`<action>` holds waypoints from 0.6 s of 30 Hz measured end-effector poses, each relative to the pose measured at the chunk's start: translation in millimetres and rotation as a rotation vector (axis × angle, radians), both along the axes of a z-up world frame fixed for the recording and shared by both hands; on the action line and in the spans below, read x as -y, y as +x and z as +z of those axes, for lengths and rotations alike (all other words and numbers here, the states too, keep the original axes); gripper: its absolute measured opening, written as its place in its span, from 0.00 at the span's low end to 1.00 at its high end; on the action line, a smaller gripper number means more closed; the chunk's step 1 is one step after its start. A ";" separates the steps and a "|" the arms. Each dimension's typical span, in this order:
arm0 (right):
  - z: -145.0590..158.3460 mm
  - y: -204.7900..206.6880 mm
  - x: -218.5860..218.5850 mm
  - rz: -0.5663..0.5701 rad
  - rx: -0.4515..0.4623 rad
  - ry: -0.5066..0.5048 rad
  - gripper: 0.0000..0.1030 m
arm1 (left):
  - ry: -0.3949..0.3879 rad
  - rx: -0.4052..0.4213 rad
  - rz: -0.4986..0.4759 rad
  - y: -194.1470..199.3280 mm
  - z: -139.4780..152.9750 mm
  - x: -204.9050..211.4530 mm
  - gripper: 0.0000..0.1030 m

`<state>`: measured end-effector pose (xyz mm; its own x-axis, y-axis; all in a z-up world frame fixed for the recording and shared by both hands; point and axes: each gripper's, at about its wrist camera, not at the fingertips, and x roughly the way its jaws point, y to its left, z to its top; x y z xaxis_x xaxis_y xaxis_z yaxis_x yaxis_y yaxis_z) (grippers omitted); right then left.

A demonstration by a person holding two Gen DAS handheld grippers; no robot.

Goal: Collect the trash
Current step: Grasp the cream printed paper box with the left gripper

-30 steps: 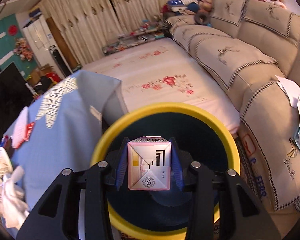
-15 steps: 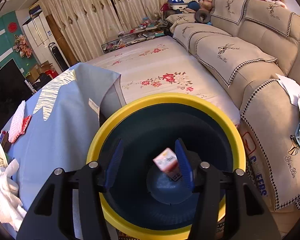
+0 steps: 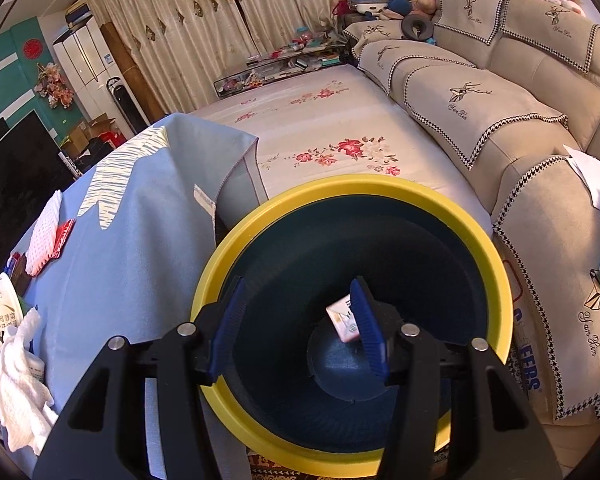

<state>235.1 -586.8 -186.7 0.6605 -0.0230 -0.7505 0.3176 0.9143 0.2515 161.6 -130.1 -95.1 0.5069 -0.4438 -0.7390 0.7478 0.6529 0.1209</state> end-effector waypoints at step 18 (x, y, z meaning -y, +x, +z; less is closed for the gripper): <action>1.6 -20.4 0.6 0.022 0.030 0.046 0.54 | 0.105 -0.083 -0.077 -57.7 -20.4 48.3 0.96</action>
<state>214.6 -587.4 -185.2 0.6827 0.0260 -0.7302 0.2891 0.9082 0.3026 103.9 -178.4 -115.5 0.4102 -0.3967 -0.8212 0.8051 0.5805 0.1217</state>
